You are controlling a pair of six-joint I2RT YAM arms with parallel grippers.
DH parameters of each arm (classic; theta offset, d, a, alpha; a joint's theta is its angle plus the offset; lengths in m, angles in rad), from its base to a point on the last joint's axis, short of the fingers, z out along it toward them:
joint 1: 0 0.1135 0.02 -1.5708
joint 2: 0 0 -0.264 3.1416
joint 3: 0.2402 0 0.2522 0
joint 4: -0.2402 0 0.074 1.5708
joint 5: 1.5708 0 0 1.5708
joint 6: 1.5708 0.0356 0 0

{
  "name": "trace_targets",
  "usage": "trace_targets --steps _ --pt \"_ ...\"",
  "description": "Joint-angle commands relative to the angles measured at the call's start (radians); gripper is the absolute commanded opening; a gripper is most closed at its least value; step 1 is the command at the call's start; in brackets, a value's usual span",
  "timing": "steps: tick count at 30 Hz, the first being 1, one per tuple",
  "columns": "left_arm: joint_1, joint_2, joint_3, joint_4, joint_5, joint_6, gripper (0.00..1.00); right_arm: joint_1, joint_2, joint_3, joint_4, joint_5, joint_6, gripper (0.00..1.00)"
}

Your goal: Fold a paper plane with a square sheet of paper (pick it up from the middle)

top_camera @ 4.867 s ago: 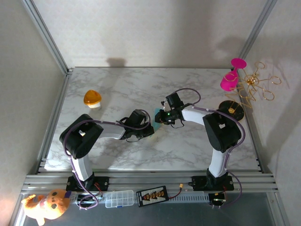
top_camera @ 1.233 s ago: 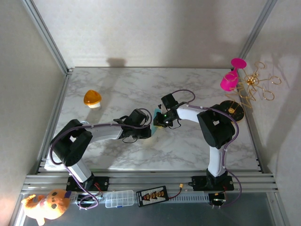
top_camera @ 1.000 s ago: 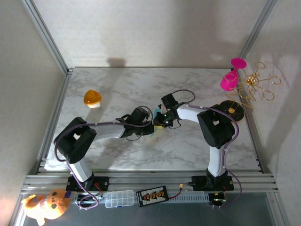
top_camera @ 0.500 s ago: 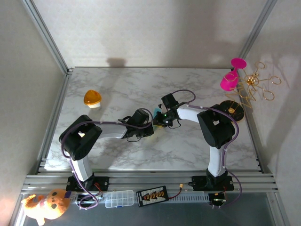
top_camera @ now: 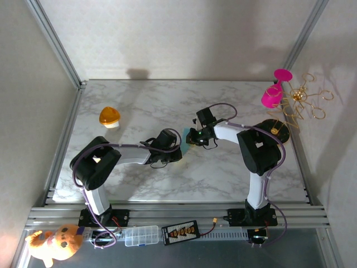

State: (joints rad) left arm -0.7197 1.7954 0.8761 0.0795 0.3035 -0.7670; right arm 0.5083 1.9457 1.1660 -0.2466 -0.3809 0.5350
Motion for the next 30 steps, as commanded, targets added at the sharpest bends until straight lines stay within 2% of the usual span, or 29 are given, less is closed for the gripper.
trace_targets --steps 1,11,23,30 --pt "-0.007 -0.023 0.041 -0.049 0.02 0.016 0.0 0.0 0.019 0.011 -0.001 0.028 -0.024 0.16" --pt "0.007 0.05 0.061 0.095 -0.022 -0.053 0.01 0.003 0.01 -0.011 0.0 -0.01 -0.012 0.16" --pt "0.01 0.091 0.066 0.06 -0.048 -0.051 0.0 -0.024 -0.09 0.025 0.056 0.004 -0.004 0.16" --pt "0.009 0.093 0.06 0.049 -0.036 -0.043 0.0 -0.02 -0.048 0.017 0.049 0.003 -0.055 0.16"
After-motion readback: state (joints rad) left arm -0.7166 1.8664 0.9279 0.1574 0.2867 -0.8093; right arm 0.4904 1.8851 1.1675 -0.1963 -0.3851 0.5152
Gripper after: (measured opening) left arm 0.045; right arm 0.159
